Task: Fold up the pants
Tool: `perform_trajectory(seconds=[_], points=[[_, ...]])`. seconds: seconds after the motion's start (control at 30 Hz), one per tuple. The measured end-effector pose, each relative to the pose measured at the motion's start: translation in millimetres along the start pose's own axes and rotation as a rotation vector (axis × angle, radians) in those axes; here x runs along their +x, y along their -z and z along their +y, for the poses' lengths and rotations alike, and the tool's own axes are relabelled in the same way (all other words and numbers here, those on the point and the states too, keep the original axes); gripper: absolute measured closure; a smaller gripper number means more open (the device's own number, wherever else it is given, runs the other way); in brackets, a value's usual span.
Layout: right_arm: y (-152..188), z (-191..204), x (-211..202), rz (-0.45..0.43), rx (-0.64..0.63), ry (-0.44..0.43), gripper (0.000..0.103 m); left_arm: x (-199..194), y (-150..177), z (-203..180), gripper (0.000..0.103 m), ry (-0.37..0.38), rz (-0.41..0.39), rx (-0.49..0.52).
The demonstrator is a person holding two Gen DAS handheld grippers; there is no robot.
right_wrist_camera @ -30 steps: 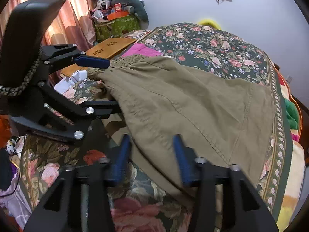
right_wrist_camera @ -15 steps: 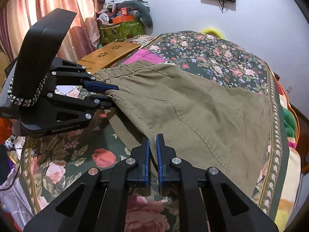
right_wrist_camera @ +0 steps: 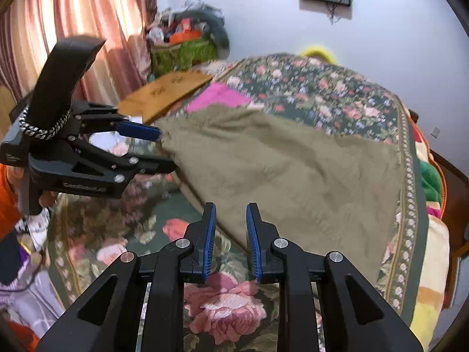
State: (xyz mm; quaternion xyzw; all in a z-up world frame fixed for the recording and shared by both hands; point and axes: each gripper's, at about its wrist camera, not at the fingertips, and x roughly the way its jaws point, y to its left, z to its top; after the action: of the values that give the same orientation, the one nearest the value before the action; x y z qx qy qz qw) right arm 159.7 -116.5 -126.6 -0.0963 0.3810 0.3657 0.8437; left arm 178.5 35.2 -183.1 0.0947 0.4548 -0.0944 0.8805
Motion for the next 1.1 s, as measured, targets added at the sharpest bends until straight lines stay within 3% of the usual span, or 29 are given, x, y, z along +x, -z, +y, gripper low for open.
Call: perform_trajectory(seconds=[0.2,0.4,0.53,0.63,0.7,0.83,1.1], points=[[-14,-10,-3,-0.056,0.082,0.010,0.064,-11,-13,38,0.014,-0.065,-0.047,-0.134],[-13,-19,30,0.017,0.164,-0.011,0.060,29,-12,70,0.013,-0.026,0.071,-0.262],[-3,-25,45,0.080,0.203,-0.009,0.060,55,-3,68,0.013,0.016,0.136,-0.284],[6,-33,45,0.104,0.211,-0.002,0.060,60,3,63,0.017,0.001,0.123,-0.251],[11,-38,42,0.111,0.213,0.004,0.060,58,6,62,0.029,-0.003,0.104,-0.240],[25,-50,34,0.126,0.223,0.020,0.060,52,5,64,0.039,-0.037,0.071,-0.223],[57,-78,9,0.147,0.304,0.072,0.060,50,19,66,0.041,-0.081,0.050,-0.217]])
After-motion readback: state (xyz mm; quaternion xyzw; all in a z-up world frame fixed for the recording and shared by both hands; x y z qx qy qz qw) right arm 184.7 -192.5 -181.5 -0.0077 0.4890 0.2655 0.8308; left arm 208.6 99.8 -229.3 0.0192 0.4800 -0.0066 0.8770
